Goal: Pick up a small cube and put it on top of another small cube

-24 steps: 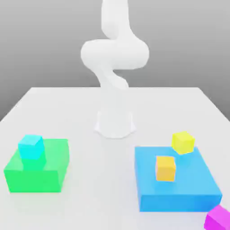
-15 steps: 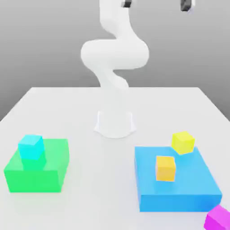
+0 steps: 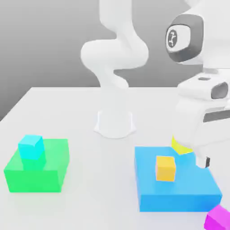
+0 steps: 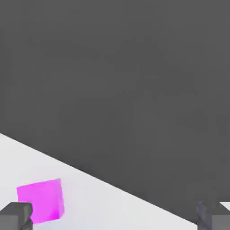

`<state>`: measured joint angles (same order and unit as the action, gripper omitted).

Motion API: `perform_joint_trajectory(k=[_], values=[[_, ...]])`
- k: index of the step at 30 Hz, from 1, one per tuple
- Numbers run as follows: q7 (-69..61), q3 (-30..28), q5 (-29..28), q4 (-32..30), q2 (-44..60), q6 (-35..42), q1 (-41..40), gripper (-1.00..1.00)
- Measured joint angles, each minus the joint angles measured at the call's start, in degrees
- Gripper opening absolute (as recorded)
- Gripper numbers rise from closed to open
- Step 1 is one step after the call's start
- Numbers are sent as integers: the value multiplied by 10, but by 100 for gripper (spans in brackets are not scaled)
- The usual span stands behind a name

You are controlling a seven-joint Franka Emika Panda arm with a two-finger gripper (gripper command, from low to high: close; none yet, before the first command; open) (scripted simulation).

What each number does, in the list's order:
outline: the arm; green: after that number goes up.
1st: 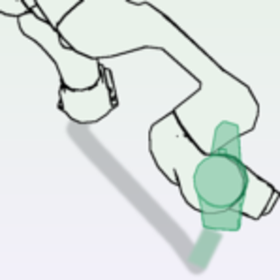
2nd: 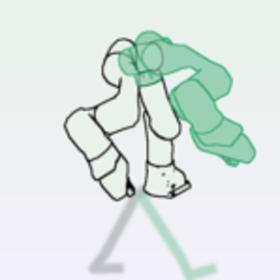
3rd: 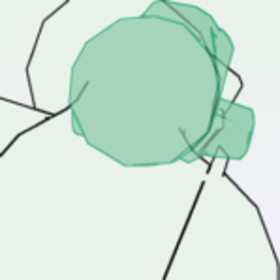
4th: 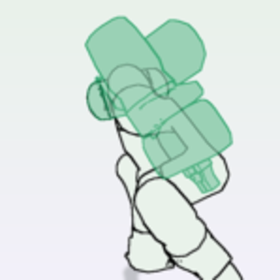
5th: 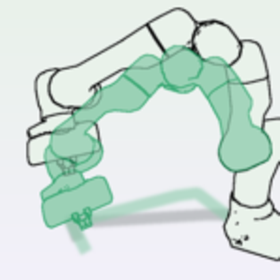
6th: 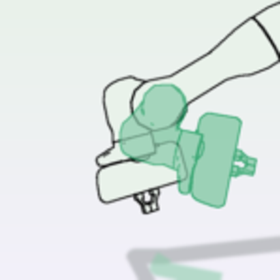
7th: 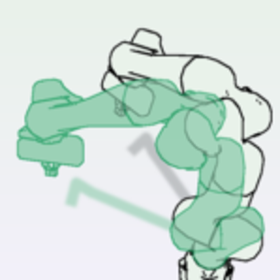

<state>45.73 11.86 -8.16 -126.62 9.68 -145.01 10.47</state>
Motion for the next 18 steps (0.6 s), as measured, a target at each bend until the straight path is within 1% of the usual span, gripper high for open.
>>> perform_joint_trajectory(k=[6,10,11,18], values=[[0,12,-19,12,125,-29,36,0],[16,-8,-44,28,208,-84,58,0],[20,-13,-49,32,224,-96,63,-100],[20,-14,-49,32,226,-97,63,-100]])
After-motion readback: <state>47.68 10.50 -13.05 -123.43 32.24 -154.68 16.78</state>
